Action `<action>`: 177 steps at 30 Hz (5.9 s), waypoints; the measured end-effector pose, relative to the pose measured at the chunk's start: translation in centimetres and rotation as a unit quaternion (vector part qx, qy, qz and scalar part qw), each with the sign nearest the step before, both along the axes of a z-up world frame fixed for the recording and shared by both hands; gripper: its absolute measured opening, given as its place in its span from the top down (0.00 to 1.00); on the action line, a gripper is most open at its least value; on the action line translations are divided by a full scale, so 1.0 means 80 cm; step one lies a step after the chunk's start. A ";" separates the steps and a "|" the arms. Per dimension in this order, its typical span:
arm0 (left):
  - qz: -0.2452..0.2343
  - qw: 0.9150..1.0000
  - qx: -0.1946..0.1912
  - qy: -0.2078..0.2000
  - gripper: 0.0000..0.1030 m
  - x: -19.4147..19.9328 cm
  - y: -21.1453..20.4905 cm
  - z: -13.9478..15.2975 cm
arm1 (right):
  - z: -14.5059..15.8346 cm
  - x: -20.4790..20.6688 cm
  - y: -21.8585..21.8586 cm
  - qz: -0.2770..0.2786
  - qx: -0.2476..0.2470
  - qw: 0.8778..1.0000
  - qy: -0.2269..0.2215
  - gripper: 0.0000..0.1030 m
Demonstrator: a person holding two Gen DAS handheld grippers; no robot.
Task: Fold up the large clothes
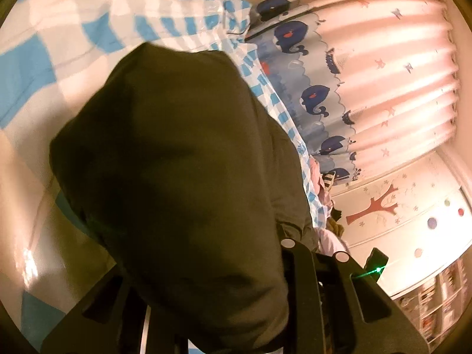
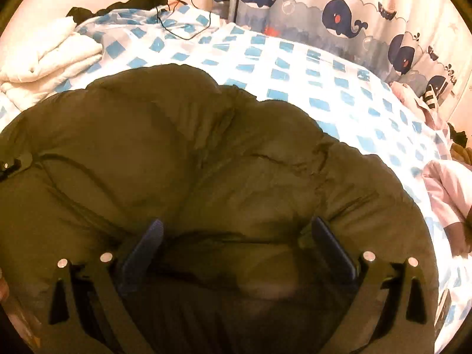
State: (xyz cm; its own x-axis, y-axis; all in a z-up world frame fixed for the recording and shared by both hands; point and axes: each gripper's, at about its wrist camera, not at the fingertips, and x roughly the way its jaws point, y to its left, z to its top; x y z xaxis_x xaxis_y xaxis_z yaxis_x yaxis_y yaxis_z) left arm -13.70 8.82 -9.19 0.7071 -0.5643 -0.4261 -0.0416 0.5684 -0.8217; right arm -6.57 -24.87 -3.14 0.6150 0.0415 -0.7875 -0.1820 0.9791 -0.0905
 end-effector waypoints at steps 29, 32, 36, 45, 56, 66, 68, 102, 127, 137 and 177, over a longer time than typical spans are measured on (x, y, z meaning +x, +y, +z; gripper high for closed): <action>-0.187 0.876 0.415 -0.158 0.81 -0.008 -0.295 0.218 | -0.011 -0.009 -0.027 0.039 0.009 0.997 0.068 0.06; -0.209 0.858 0.437 -0.170 0.81 -0.006 -0.333 0.226 | 0.016 -0.040 -0.070 0.028 0.002 0.999 0.042 0.06; -0.232 0.844 0.448 -0.179 0.81 -0.003 -0.373 0.226 | 0.030 -0.064 -0.170 -0.020 0.107 0.993 0.045 0.06; -0.304 0.778 0.524 -0.164 0.81 -0.016 -0.500 0.195 | 0.016 -0.110 -0.344 -0.089 0.446 0.891 0.017 0.06; -0.402 0.643 0.629 -0.170 0.69 -0.045 -0.629 0.112 | 0.056 -0.099 -0.452 -0.110 0.508 0.853 -0.048 0.06; -0.413 0.555 0.695 -0.197 0.52 -0.060 -0.677 0.067 | 0.103 0.038 -0.373 0.016 0.292 0.955 0.049 0.06; -0.415 0.544 0.701 -0.200 0.48 -0.074 -0.670 0.068 | 0.074 0.062 -0.347 0.001 0.188 0.977 0.097 0.06; -0.440 0.819 0.353 -0.103 0.18 0.065 -0.591 0.112 | -0.008 0.079 -0.425 -0.094 0.225 0.961 0.132 0.06; -0.361 0.873 0.308 -0.108 0.14 0.025 -0.457 0.175 | -0.025 -0.037 -0.438 -0.112 0.189 0.967 0.130 0.07; -0.201 0.965 0.150 0.078 0.14 0.084 -0.300 0.074 | -0.008 -0.054 -0.405 -0.095 0.328 0.930 0.137 0.07; -0.232 0.898 0.366 -0.073 0.14 0.079 -0.208 0.148 | 0.146 0.099 -0.128 0.054 0.382 0.922 0.027 0.07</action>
